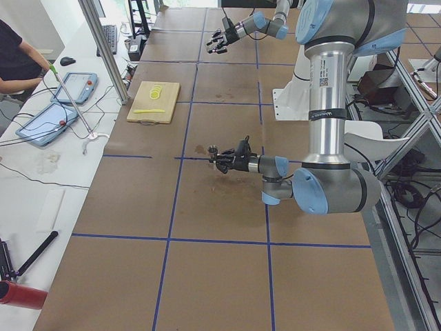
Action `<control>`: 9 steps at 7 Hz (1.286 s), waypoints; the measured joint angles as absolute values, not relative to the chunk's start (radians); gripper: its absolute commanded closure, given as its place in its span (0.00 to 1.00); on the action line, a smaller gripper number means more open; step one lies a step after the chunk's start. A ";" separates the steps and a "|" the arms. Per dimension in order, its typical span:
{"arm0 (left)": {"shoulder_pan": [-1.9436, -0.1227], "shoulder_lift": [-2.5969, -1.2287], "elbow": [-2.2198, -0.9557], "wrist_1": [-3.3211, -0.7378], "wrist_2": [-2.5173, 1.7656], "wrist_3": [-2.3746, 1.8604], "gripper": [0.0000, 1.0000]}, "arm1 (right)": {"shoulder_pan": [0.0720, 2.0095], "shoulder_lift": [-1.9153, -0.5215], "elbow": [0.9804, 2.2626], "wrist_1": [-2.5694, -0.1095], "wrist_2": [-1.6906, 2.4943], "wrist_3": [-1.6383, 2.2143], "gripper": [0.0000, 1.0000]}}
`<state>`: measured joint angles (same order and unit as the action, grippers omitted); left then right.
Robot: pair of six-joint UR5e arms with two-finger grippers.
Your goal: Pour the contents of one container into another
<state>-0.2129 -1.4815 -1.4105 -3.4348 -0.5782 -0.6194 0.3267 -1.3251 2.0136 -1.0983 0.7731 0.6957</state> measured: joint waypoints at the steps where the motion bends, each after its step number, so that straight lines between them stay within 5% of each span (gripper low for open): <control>1: -0.202 -1.481 -1.408 -3.431 -0.577 -0.630 1.00 | 0.327 -1.325 2.013 -1.098 0.773 0.696 1.00; 9: -0.065 -1.501 -1.408 -3.412 -0.436 -0.694 1.00 | 0.326 -1.325 2.016 -1.097 0.773 0.696 1.00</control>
<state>-0.0650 -1.5008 -1.4076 -3.4115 -0.4358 -0.6938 0.3260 -1.3251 2.0161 -1.0968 0.7731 0.6965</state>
